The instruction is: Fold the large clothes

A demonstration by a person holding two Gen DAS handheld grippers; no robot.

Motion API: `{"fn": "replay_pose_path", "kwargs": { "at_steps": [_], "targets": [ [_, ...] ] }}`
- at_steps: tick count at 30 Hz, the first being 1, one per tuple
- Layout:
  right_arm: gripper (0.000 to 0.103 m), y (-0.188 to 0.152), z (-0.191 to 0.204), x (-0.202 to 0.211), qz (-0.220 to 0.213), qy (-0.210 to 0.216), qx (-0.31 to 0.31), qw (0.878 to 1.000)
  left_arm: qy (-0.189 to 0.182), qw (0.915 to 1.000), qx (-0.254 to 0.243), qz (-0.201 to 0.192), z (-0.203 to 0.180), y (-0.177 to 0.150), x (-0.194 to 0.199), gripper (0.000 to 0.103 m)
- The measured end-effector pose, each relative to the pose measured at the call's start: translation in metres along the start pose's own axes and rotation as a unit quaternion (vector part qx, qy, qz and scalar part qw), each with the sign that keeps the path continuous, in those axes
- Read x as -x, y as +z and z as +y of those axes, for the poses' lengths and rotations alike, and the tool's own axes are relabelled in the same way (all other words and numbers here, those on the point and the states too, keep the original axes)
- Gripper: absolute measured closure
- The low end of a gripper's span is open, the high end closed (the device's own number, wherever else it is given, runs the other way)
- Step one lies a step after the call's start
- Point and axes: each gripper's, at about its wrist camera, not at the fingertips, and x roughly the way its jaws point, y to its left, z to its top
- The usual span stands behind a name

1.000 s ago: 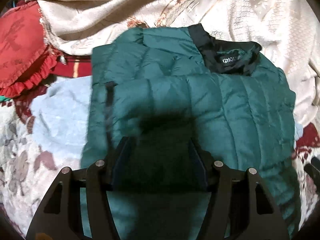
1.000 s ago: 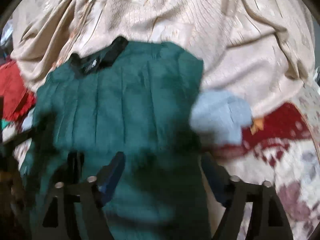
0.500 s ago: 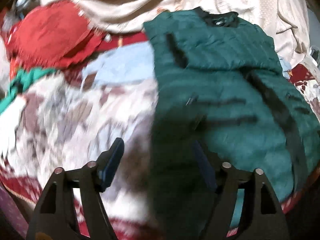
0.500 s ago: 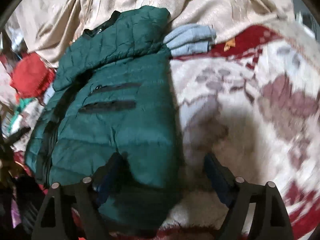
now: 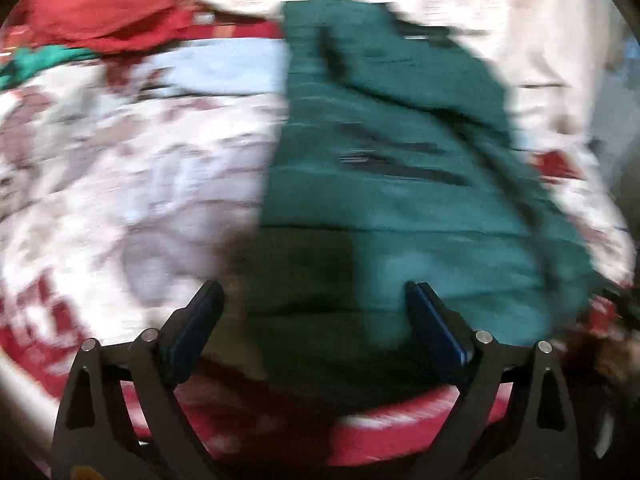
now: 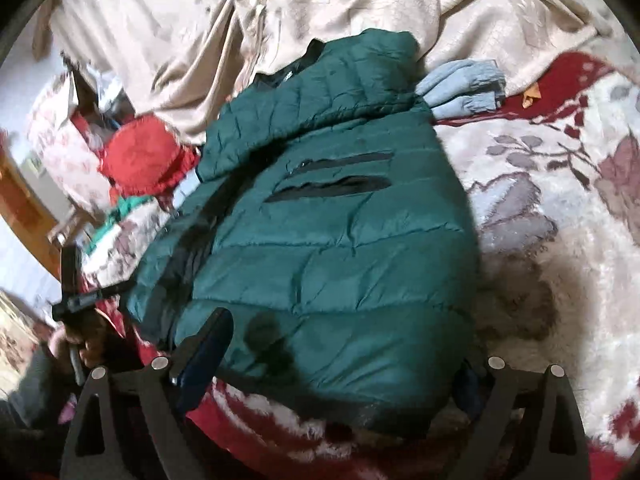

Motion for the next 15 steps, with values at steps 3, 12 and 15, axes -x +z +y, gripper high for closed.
{"fn": "replay_pose_path", "kwargs": {
  "at_steps": [3,12,15],
  "targets": [
    [0.009,-0.001,-0.007,-0.007,0.014,-0.004,-0.024,1.0,-0.013,0.9996,-0.026,-0.001,-0.012,-0.003,0.002,0.009],
    [0.02,0.001,0.0,-0.016,-0.024,0.005,-0.005,1.0,-0.02,0.9996,0.015,-0.016,-0.002,0.007,-0.007,0.036],
    [0.046,0.001,0.002,-0.011,-0.034,-0.024,0.001,0.999,0.0,0.9997,0.023,-0.012,0.004,0.003,-0.009,0.041]
  ]
}}
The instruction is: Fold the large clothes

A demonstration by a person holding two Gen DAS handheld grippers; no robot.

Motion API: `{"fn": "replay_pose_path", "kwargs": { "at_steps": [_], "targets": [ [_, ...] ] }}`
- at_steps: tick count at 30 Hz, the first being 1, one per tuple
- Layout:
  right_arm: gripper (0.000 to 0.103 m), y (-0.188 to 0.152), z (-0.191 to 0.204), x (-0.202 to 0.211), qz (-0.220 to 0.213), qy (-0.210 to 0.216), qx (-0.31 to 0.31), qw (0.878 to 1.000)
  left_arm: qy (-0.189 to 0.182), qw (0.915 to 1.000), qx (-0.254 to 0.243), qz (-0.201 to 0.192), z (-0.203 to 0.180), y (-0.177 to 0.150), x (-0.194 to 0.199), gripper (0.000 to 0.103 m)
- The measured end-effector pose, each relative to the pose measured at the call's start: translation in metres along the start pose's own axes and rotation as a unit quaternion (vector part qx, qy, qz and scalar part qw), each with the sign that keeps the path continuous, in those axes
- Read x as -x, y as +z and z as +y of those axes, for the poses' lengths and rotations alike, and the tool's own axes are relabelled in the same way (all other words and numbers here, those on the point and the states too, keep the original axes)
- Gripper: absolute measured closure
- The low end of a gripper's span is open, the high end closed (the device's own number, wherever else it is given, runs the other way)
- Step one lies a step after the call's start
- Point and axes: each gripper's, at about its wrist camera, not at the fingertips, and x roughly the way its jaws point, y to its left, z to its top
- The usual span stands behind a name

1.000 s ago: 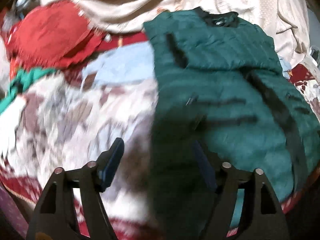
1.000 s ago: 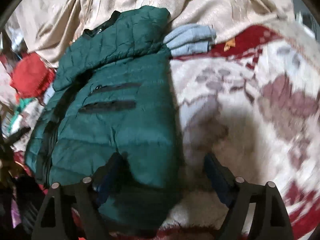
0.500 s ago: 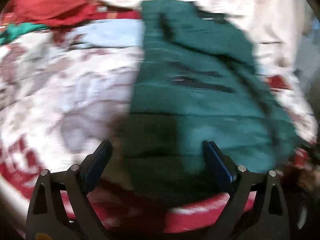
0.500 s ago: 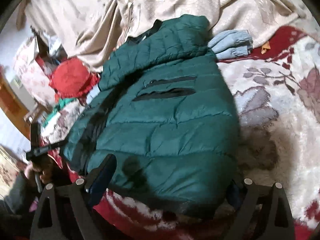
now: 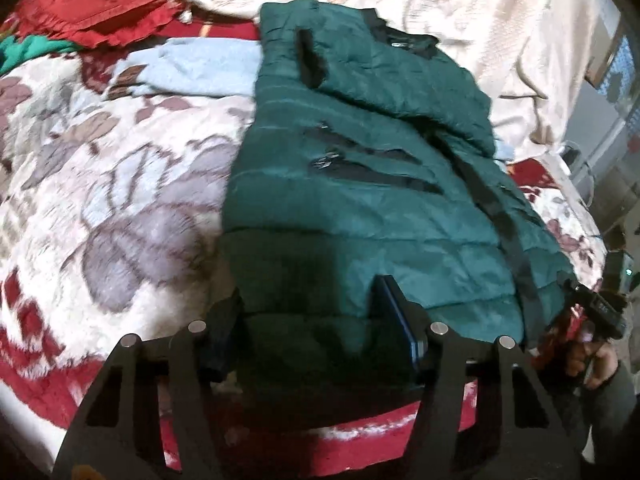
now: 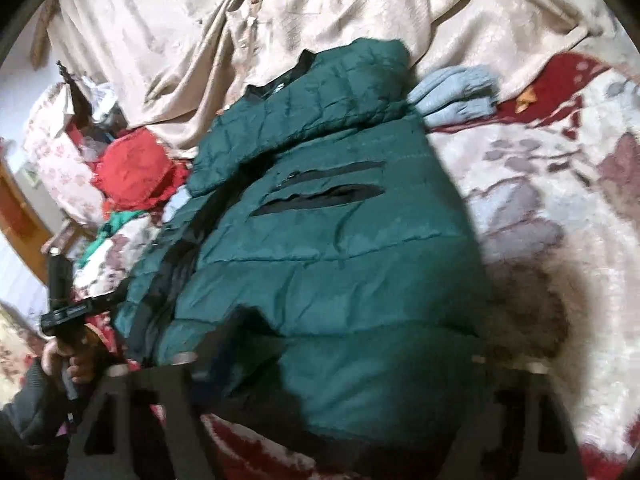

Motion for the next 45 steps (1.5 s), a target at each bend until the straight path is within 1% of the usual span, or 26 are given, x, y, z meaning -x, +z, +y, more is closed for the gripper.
{"fn": "replay_pose_path", "kwargs": {
  "at_steps": [1,2,5,6,7,9,12,13,14,15,16,17,18,19,20,26,29,32,35,36,37,38,39,41,43,45],
  "targets": [
    [0.056,0.001,-0.002,0.005,-0.008,-0.004,-0.003,1.0,0.002,1.0,0.002,0.002,0.001,-0.001,-0.001,0.038],
    [0.059,0.003,-0.003,0.012,-0.02,-0.004,-0.003,1.0,0.007,0.9999,0.006,0.009,0.003,-0.002,-0.004,0.031],
    [0.059,0.002,-0.005,0.009,-0.009,-0.011,-0.003,1.0,0.002,0.9996,0.015,0.022,0.001,-0.007,-0.013,0.02],
    [0.058,0.0,-0.006,0.002,0.006,-0.021,-0.002,1.0,0.004,0.9996,0.015,0.022,-0.001,-0.007,-0.013,0.019],
    [0.058,-0.001,-0.006,0.0,0.007,-0.022,-0.002,1.0,0.003,0.9996,0.015,0.024,-0.002,-0.008,-0.014,0.018],
    [0.059,-0.002,-0.007,0.001,-0.003,-0.022,-0.005,1.0,-0.004,0.9995,0.023,0.023,-0.001,-0.01,-0.011,0.017],
    [0.059,-0.003,-0.006,0.003,-0.013,-0.025,-0.007,1.0,-0.009,0.999,0.044,0.0,0.001,-0.015,-0.004,0.017],
    [0.061,-0.003,-0.004,0.004,-0.012,-0.024,-0.004,1.0,-0.007,0.9989,0.046,-0.007,0.0,-0.016,-0.001,0.017],
    [0.068,-0.002,-0.001,0.006,-0.01,-0.023,0.006,1.0,-0.002,0.999,0.043,-0.012,-0.001,-0.017,0.0,0.018],
    [0.075,-0.001,0.002,0.008,-0.013,-0.025,0.018,0.999,0.003,0.9991,0.039,-0.015,-0.002,-0.016,0.001,0.022],
    [0.077,0.0,0.006,0.012,-0.021,-0.034,0.031,0.999,0.008,0.9992,0.036,-0.018,-0.003,-0.015,0.002,0.047],
    [0.081,0.0,0.008,0.014,-0.025,-0.035,0.035,0.998,0.021,0.9991,0.032,-0.019,-0.003,-0.013,0.003,0.068],
    [0.084,0.0,0.01,0.016,-0.029,-0.036,0.038,0.998,0.029,0.9987,0.035,-0.023,0.0,-0.011,0.005,0.075],
    [0.085,0.0,0.014,0.019,-0.03,-0.042,0.043,0.998,0.024,0.9987,0.038,-0.024,0.002,-0.011,0.007,0.083],
    [0.087,-0.001,0.019,0.022,-0.029,-0.052,0.049,0.997,0.028,0.9986,0.038,-0.025,0.003,-0.01,0.01,0.088],
    [0.087,-0.024,0.064,0.055,-0.011,-0.124,0.115,0.986,0.036,0.9991,0.007,-0.023,0.009,-0.019,0.053,0.09],
    [0.087,-0.041,0.071,0.076,0.002,-0.114,0.106,0.988,0.027,0.9994,0.01,-0.02,0.014,-0.035,0.073,0.09],
    [0.087,-0.054,0.07,0.094,0.012,-0.1,0.087,0.991,0.03,0.9994,0.008,-0.011,0.012,-0.054,0.087,0.09],
    [0.087,-0.06,0.065,0.103,0.025,-0.087,0.067,0.994,0.046,0.9989,-0.01,-0.001,0.003,-0.068,0.093,0.09],
    [0.083,-0.06,0.062,0.105,0.03,-0.079,0.06,0.995,0.056,0.9981,-0.027,0.003,-0.001,-0.071,0.091,0.089],
    [0.074,-0.062,0.061,0.104,0.033,-0.077,0.056,0.995,0.06,0.9976,-0.034,0.001,-0.004,-0.072,0.089,0.088],
    [0.056,-0.061,0.057,0.101,0.039,-0.075,0.046,0.995,0.061,0.9976,-0.032,0.004,-0.002,-0.072,0.084,0.083],
    [0.044,-0.061,0.053,0.098,0.045,-0.075,0.032,0.996,0.06,0.9978,-0.027,0.014,-0.001,-0.07,0.079,0.079],
    [0.043,-0.06,0.037,0.09,0.052,-0.039,-0.017,0.998,0.056,0.9977,-0.017,0.034,0.003,-0.066,0.066,0.064],
    [0.043,-0.062,0.027,0.084,0.052,-0.016,-0.049,0.997,0.057,0.997,-0.008,0.052,0.006,-0.064,0.053,0.061],
    [0.045,-0.065,0.015,0.071,0.07,-0.001,-0.083,0.994,0.058,0.9962,-0.004,0.065,0.007,-0.062,0.045,0.058]
  ]
}}
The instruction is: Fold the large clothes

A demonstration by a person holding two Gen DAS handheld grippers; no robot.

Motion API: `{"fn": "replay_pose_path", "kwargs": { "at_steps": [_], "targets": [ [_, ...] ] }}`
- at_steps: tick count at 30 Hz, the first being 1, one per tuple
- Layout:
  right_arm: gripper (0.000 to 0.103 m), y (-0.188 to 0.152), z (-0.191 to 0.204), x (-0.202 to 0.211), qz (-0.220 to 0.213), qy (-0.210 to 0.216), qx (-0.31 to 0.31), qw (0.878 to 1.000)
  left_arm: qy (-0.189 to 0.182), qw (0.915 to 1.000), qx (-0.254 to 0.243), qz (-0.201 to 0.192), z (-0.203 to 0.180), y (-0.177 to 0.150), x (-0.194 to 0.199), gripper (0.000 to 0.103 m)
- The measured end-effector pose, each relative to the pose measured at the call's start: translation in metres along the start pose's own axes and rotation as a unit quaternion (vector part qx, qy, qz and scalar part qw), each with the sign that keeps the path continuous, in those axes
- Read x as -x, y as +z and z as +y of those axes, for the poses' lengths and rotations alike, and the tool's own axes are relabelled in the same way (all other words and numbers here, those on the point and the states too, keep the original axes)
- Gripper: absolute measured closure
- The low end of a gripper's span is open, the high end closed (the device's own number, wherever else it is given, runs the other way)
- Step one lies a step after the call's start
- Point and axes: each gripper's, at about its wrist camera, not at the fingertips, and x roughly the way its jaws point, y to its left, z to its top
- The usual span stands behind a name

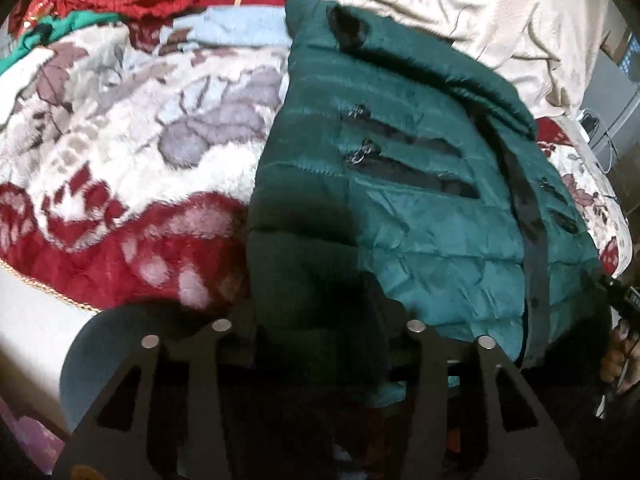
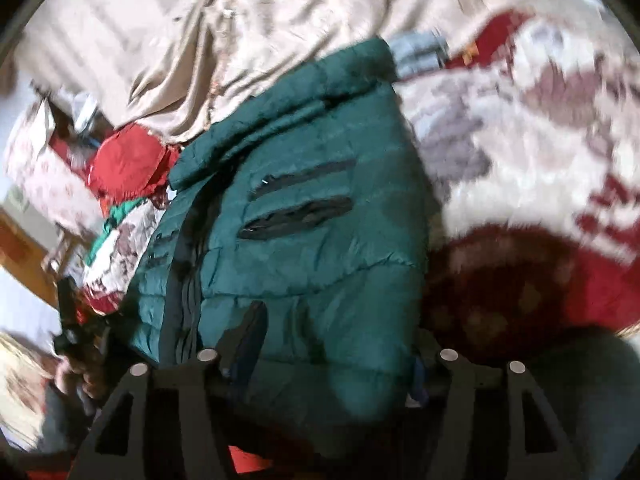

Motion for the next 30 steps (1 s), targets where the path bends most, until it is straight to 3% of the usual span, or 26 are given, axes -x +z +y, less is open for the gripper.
{"fn": "replay_pose_path", "kwargs": {
  "at_steps": [1,3,4,5,6,12,16,21,30],
  "targets": [
    [0.048,0.0,-0.001,-0.004,0.009,0.003,-0.006,1.0,0.0,1.0,0.004,0.001,0.001,0.001,-0.002,0.058],
    [0.069,0.0,0.0,-0.009,0.023,0.005,-0.001,1.0,-0.006,0.9999,0.01,-0.003,0.002,0.002,-0.001,0.058],
    [0.072,0.0,0.002,-0.008,0.021,0.002,0.006,1.0,-0.008,0.9999,0.01,-0.007,0.002,0.002,0.0,0.066],
    [0.081,-0.001,0.006,-0.001,0.007,0.011,0.019,1.0,-0.008,0.9999,0.005,-0.011,0.001,0.001,0.002,0.084],
    [0.084,-0.001,0.006,-0.001,0.007,0.011,0.019,1.0,-0.01,0.9998,0.001,-0.014,0.0,0.001,0.004,0.086],
    [0.085,-0.004,0.014,0.005,-0.015,-0.012,0.057,0.998,0.024,0.9986,-0.039,-0.026,-0.014,0.0,0.01,0.088],
    [0.084,-0.005,0.013,-0.004,0.0,-0.033,0.058,0.998,0.068,0.9958,-0.048,-0.037,-0.019,-0.004,0.003,0.081],
    [0.084,-0.006,0.007,-0.012,0.013,-0.046,0.047,0.998,0.128,0.985,-0.095,-0.065,-0.036,-0.012,0.0,0.08],
    [0.079,-0.007,0.007,-0.026,0.035,-0.058,0.052,0.996,0.147,0.981,-0.105,-0.07,-0.038,-0.015,-0.003,0.079]
  ]
}}
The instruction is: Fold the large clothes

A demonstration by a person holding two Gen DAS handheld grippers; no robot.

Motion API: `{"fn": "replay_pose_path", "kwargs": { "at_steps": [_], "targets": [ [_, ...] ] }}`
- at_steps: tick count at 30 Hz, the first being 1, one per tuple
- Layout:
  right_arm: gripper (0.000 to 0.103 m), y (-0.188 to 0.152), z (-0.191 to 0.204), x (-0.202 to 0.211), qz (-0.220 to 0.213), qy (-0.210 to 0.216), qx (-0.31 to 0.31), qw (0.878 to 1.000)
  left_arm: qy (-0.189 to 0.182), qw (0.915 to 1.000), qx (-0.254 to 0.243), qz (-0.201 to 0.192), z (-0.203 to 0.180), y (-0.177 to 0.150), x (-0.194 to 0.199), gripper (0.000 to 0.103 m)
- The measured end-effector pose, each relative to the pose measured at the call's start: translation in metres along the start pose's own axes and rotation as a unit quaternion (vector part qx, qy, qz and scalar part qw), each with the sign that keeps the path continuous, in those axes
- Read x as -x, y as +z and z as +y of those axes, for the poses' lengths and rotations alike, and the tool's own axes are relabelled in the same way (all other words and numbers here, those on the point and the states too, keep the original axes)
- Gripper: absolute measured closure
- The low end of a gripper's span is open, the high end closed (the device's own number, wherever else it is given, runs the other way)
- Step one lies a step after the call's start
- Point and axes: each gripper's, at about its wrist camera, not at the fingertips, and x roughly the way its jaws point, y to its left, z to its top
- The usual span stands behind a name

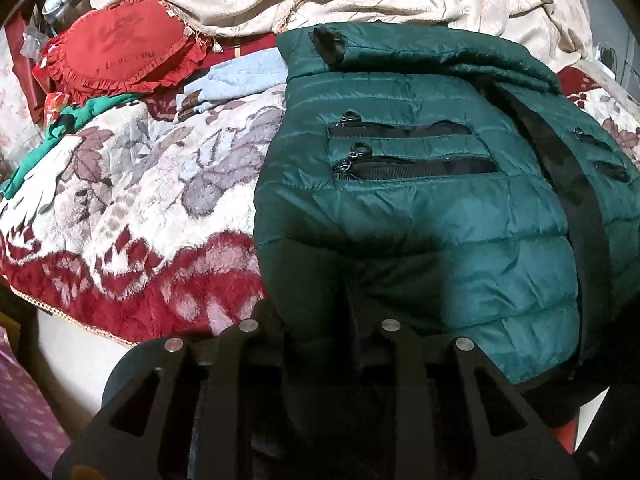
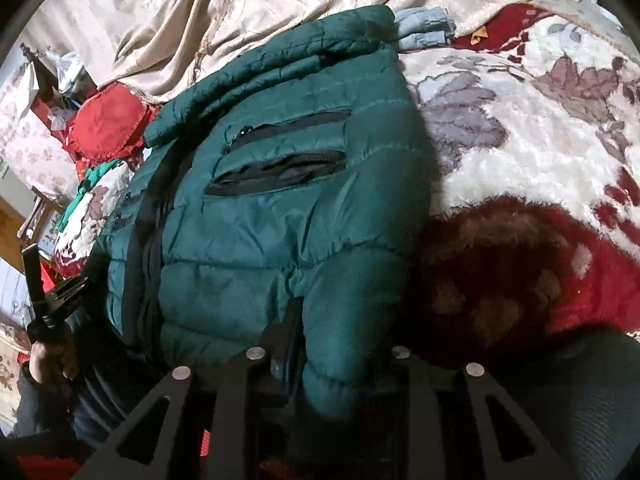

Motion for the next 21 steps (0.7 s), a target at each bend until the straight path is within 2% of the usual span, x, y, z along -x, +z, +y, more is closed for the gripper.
{"fn": "replay_pose_path", "kwargs": {
  "at_steps": [4,6,7,13,14,18,20,21],
  "targets": [
    [0.074,-0.001,0.0,-0.001,0.003,0.0,-0.003,1.0,0.001,1.0,0.0,0.001,-0.001,0.0,-0.001,0.078],
    [0.064,-0.002,0.0,-0.004,0.012,-0.001,-0.004,1.0,0.001,1.0,-0.001,0.001,-0.001,0.0,-0.001,0.078],
    [0.063,-0.002,0.0,-0.006,0.02,0.001,-0.003,1.0,0.001,1.0,-0.001,0.001,-0.001,0.0,-0.002,0.077],
    [0.062,-0.003,0.007,-0.007,0.026,0.009,0.015,1.0,0.001,1.0,0.0,0.001,-0.002,0.0,-0.001,0.077],
    [0.062,-0.004,0.008,-0.005,0.022,0.017,0.02,0.999,0.001,1.0,0.0,0.001,-0.002,0.0,-0.001,0.077],
    [0.079,-0.005,0.014,0.005,-0.008,0.03,0.038,0.999,-0.01,0.9999,0.011,-0.001,0.003,0.0,-0.001,0.077],
    [0.084,-0.005,0.012,0.015,-0.037,0.048,0.035,0.998,-0.019,0.9997,0.017,-0.004,0.006,0.0,0.0,0.085],
    [0.084,-0.005,0.012,0.015,-0.037,0.048,0.035,0.998,-0.022,0.9995,0.02,-0.006,0.007,0.0,0.001,0.085]
  ]
}}
